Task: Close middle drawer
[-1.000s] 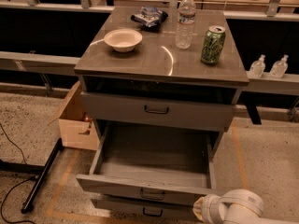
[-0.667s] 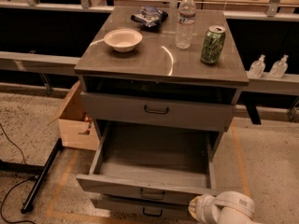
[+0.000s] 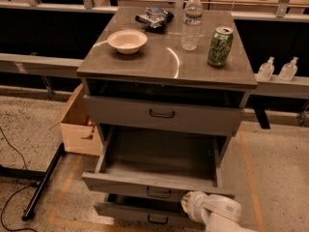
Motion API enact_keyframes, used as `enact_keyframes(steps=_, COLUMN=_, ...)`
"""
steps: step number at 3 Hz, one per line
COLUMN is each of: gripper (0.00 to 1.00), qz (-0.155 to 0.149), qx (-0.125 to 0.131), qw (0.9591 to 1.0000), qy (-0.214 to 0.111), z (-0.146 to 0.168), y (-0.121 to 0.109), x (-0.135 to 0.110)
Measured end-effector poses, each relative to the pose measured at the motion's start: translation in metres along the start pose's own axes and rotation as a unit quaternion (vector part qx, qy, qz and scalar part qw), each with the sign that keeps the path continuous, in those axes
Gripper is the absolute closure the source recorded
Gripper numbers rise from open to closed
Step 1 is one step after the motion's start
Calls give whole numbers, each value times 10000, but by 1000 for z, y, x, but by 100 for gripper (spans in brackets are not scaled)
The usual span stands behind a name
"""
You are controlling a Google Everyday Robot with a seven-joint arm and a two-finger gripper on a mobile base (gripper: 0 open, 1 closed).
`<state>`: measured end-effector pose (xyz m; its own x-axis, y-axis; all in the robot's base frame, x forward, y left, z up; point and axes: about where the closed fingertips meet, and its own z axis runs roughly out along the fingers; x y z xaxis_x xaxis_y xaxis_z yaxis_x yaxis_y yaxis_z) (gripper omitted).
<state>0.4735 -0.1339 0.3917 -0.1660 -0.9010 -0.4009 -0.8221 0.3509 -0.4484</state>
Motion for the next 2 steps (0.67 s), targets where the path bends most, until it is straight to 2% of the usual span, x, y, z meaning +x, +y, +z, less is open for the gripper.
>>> enact_keyframes(steps=1, gripper=100, qz=-422, qx=536, qw=9976, qy=-137, z=14, y=-33, x=-21)
enact_keyframes(steps=2, gripper=100, qz=-799, qx=1028, qw=9913, qy=-214, z=20, y=-69, x=-34)
